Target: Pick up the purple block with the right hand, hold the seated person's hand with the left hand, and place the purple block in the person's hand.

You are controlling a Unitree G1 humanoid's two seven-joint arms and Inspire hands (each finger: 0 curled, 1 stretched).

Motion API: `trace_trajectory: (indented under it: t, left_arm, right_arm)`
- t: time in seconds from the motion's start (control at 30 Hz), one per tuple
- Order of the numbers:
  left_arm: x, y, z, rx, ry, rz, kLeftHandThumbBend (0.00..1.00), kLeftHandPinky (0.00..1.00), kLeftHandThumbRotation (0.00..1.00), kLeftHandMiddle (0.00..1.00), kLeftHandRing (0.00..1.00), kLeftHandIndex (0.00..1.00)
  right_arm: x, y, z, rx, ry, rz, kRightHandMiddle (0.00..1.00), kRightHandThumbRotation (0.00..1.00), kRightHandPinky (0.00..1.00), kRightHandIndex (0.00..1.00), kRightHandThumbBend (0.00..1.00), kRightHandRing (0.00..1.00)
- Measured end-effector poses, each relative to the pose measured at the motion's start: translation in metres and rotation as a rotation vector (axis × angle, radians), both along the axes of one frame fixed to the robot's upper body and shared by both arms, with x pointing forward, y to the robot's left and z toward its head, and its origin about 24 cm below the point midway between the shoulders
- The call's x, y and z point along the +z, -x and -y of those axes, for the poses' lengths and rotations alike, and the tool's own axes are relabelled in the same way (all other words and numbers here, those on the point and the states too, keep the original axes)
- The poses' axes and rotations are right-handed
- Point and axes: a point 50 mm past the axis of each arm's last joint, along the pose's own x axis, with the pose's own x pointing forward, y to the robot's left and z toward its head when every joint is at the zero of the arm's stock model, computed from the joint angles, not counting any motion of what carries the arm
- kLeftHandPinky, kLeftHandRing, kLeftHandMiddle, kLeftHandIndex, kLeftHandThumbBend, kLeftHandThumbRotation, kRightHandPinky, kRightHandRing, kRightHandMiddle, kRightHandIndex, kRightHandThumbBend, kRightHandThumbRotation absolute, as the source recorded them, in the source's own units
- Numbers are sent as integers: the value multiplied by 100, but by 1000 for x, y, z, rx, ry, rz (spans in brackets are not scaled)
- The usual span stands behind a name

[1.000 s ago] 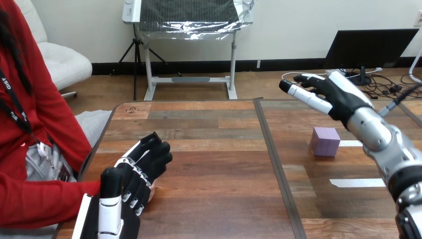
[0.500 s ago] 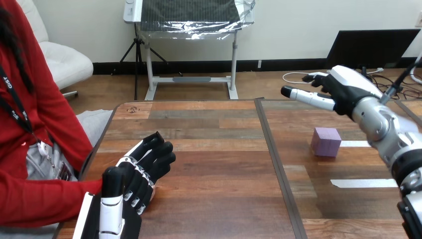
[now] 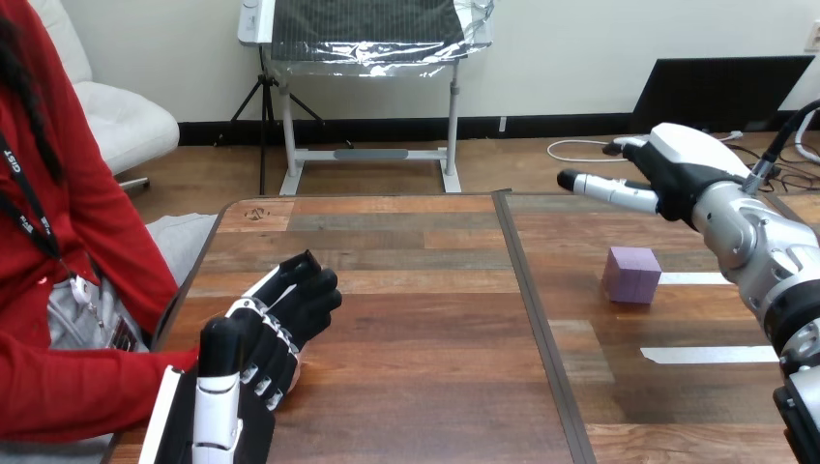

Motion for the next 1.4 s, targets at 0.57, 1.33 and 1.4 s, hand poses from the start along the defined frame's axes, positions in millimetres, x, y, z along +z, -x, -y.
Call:
trace_trajectory:
  t: [0.57, 1.33, 1.4]
  left_arm:
    - [1, -2, 0, -2, 2, 12, 54, 85, 100, 79, 80, 79]
    - [1, -2, -2, 3, 15, 12, 55, 86, 100, 78, 80, 79]
    - [1, -2, -2, 2, 15, 12, 55, 87, 100, 78, 80, 79]
  right_arm:
    - [-9, 3, 2, -7, 50, -57, 92, 100, 86, 91, 79, 91]
    - [-28, 12, 5, -18, 48, -170, 88, 100, 80, 88, 79, 87]
    - [-30, 13, 6, -20, 47, -181, 88, 100, 80, 87, 78, 87]
